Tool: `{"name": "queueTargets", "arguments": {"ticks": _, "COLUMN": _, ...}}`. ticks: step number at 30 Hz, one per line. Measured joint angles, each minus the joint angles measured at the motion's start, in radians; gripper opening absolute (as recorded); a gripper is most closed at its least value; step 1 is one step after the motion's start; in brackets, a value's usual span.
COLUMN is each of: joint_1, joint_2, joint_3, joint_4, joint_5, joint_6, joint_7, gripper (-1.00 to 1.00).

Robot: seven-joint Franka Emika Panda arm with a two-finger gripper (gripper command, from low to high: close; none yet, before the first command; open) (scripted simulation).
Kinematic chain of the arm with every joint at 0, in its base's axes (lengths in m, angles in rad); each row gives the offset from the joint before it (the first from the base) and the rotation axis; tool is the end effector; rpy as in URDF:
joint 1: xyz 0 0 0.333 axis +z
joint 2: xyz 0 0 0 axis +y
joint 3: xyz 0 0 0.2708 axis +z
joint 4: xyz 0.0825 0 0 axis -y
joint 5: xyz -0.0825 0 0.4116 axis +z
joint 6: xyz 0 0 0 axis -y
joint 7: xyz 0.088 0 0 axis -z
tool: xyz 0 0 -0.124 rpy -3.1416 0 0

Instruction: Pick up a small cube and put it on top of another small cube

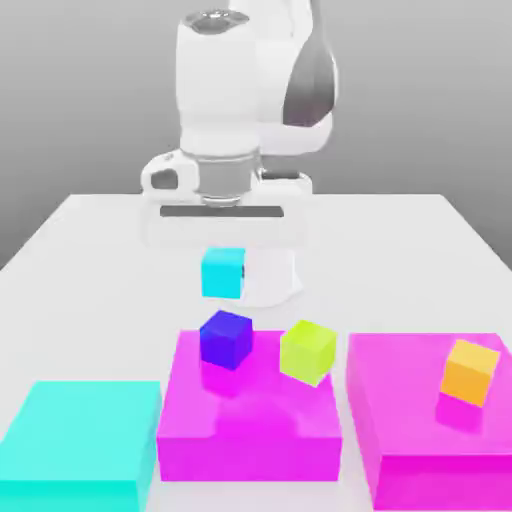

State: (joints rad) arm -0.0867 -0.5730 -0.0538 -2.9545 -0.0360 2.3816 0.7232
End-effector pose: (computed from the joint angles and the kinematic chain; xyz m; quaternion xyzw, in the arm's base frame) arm 0.3510 -0.0446 0.2396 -0.9153 0.4027 0.0007 0.0021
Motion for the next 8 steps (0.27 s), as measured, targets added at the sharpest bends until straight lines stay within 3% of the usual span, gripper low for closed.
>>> {"name": "queueTargets", "arguments": {"ticks": 4, "joint_1": -0.006, "joint_2": 0.120, "joint_3": 0.003, "joint_4": -0.040, "joint_5": 0.000, "joint_6": 0.159, "joint_7": -0.002, "gripper": -1.00}}
{"name": "queueTargets", "arguments": {"ticks": 5, "joint_1": -0.006, "joint_2": 0.152, "joint_3": 0.003, "joint_4": -0.048, "joint_5": 0.000, "joint_6": 0.200, "joint_7": -0.001, "gripper": 1.00}}
{"name": "queueTargets", "arguments": {"ticks": 8, "joint_1": -0.006, "joint_2": 0.152, "joint_3": 0.003, "joint_4": -0.048, "joint_5": 0.000, "joint_6": 0.200, "joint_7": -0.002, "gripper": 1.00}}
